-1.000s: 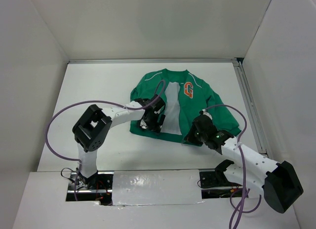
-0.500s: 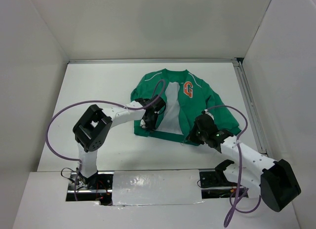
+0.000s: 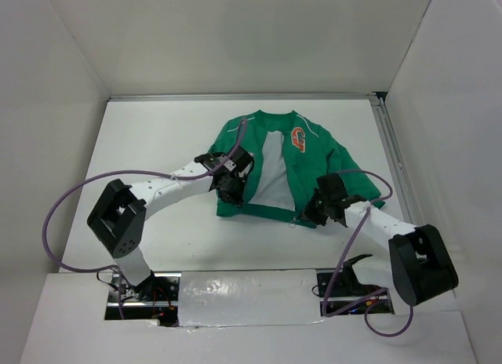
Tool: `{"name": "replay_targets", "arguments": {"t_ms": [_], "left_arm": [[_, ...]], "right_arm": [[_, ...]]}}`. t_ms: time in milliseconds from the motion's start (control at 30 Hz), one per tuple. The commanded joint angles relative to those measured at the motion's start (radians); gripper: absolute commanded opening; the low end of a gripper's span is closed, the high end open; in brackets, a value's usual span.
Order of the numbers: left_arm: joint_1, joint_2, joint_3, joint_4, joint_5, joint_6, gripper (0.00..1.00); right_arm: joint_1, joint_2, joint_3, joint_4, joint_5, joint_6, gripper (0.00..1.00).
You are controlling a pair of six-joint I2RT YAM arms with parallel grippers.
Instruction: Zip up the jacket
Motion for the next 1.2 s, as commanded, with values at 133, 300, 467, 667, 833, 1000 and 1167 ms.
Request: {"name": "replay_targets", "arguments": {"t_ms": [133, 300, 467, 667, 833, 1000, 1167], "left_arm": [[0.072, -0.149, -0.064, -0.027, 0.049, -0.02, 0.32], [0.136, -0.192, -0.093, 0.002, 0.089, -0.009, 0.32], [0.145, -0.163, -0.109, 0.028, 0.135, 0.02, 0.0], [0.115, -0.209, -0.184, 0.126, 0.259, 0.072, 0.0], [0.064, -0.201, -0.209, 0.161, 0.356, 0.064, 0.0], [0.017, -0.122, -0.213, 0.163, 0.367, 0.046, 0.05], [-0.039, -0.027, -0.207, 0.161, 0.368, 0.02, 0.07]], "right_arm": [[-0.039, 0.129, 0.02, -0.02, 0.008, -0.015, 0.0], [-0.043, 0.155, 0.031, -0.02, 0.003, -0.006, 0.0], [-0.045, 0.153, 0.028, -0.015, 0.006, 0.0, 0.0], [-0.002, 0.079, 0.049, 0.0, 0.02, -0.067, 0.0], [0.09, -0.092, 0.067, 0.066, -0.054, -0.148, 0.0], [0.162, -0.152, 0.084, 0.086, -0.061, -0.175, 0.0], [0.188, -0.075, 0.097, 0.028, 0.011, -0.159, 0.0]]}}
